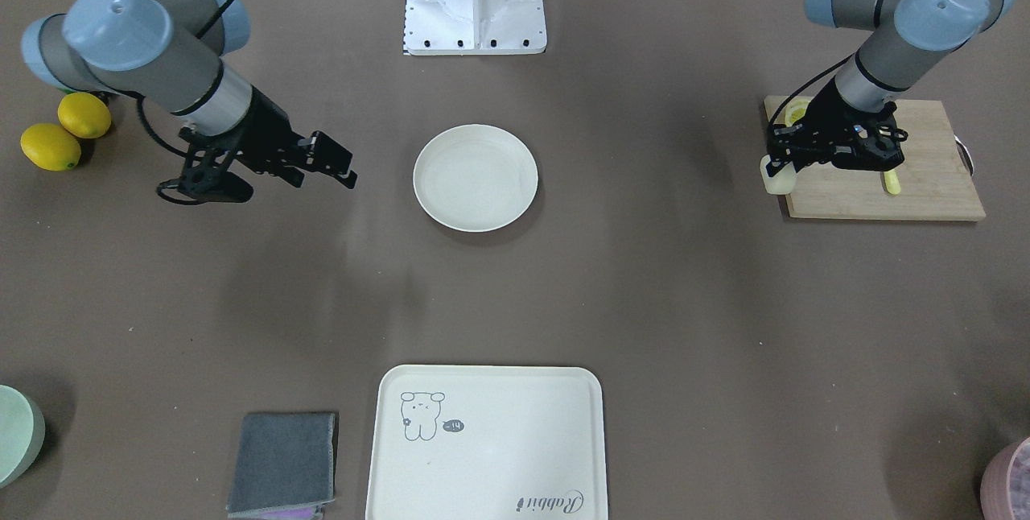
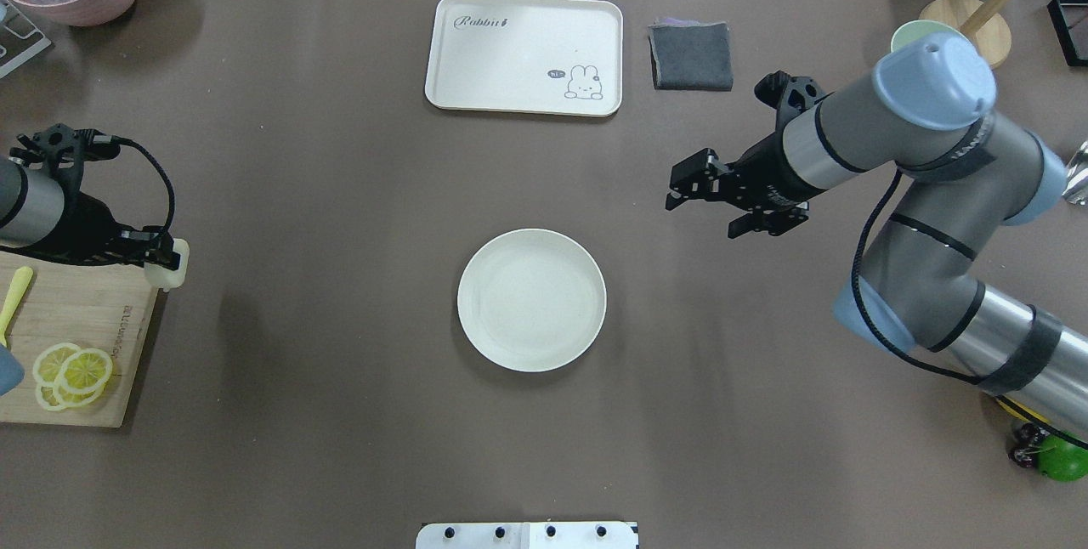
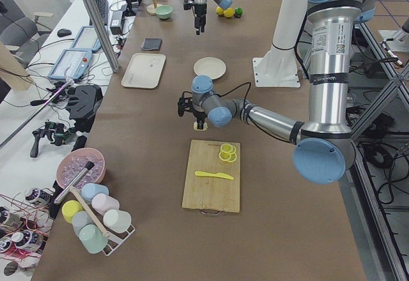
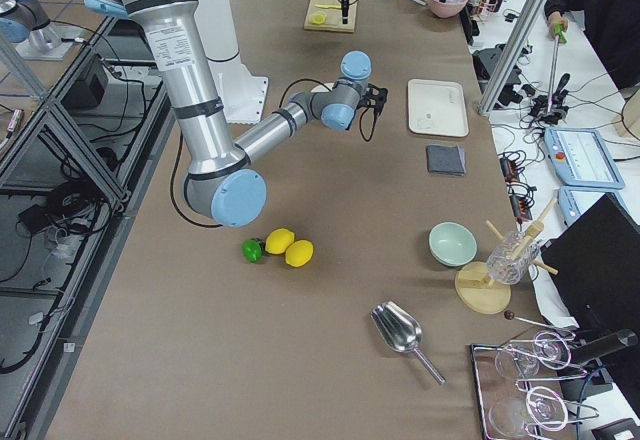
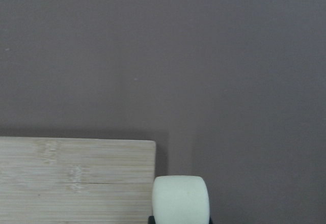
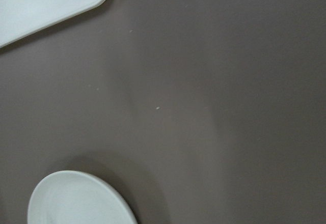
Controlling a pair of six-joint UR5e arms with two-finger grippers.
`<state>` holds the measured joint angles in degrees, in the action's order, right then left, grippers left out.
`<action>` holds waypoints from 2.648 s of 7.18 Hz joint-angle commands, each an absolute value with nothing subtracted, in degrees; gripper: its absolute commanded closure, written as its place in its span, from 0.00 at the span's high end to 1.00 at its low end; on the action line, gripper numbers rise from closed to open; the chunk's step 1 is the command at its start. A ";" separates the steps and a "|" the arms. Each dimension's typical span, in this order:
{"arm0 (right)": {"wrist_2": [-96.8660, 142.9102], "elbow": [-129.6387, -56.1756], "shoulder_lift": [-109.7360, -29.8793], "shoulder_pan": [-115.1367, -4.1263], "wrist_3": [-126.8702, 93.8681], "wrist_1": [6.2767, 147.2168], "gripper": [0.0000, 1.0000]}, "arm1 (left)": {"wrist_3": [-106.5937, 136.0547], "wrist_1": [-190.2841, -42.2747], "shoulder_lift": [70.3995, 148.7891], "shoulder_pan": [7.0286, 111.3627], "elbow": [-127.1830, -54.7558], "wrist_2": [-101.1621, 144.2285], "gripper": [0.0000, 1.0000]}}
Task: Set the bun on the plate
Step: 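Release the plate and withdraw the right gripper while the left grasps the bun, then carry the white bun with the left gripper and lower it onto the plate, then open the left gripper and withdraw the left arm from the plate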
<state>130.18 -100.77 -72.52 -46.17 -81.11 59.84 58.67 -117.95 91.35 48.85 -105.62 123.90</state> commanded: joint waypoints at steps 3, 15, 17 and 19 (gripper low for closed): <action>138.14 -101.69 -87.85 -59.20 -58.06 59.85 1.00 | 73.35 -98.22 115.34 42.84 -105.65 119.48 0.36; 138.34 -98.00 -100.81 -71.01 -35.60 60.03 1.00 | 82.45 -97.21 138.08 22.06 -84.46 98.53 0.98; 138.25 -97.82 -100.81 -71.80 -34.63 60.12 1.00 | 79.47 -96.51 135.90 24.33 -88.74 99.22 0.98; 138.08 -97.12 -100.72 -71.55 -34.54 60.12 1.00 | 68.01 -91.00 125.47 32.46 -102.24 105.68 0.98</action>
<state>138.22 -97.54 -100.76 -71.70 -34.64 60.10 75.02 -94.58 131.33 26.99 -94.42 101.07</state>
